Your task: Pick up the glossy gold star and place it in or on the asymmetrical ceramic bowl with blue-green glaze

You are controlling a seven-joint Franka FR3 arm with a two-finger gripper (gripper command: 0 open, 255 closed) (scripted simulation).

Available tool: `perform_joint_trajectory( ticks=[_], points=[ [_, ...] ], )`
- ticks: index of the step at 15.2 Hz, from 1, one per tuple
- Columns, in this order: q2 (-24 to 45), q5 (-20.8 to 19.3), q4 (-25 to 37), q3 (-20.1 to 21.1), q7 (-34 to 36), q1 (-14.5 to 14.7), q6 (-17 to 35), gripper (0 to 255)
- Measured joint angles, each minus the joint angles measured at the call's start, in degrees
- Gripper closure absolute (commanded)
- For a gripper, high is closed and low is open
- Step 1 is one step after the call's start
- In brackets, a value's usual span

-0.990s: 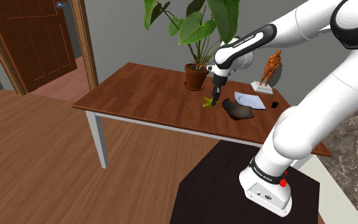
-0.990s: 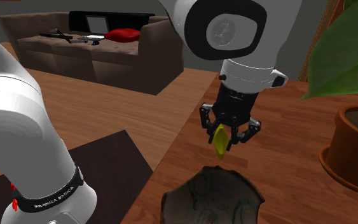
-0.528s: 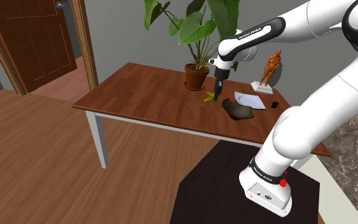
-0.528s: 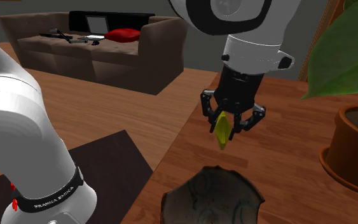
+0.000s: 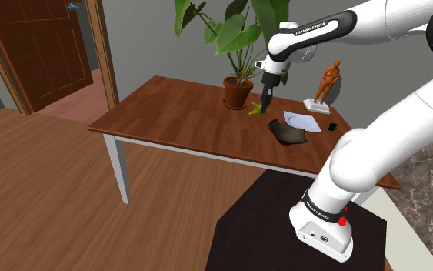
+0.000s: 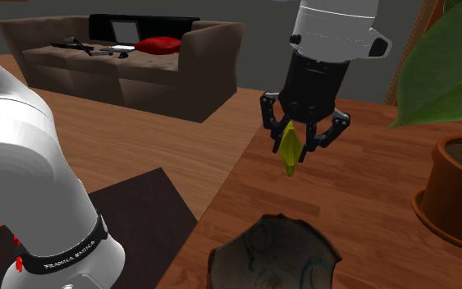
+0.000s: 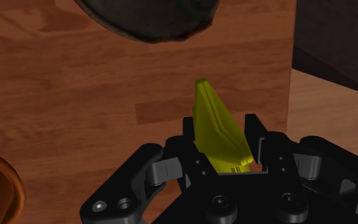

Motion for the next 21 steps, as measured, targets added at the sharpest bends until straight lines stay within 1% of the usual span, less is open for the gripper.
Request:
perform_joint_trajectory(
  ticks=[6,9,18,21],
  points=[
    [-1.64,-0.47,2.83,0.26,-0.03,-0.37,-4.38,255],
    [-4.82,-2.61,1.16,-1.07,-1.97,-2.39,-5.7,255],
    [-11.98,-10.16,-1.51,-7.9,-11.67,-9.79,-9.21,255],
    [-11.56,-10.98,-2.58,-9.32,-12.92,-10.33,-7.62,255]
  ],
)
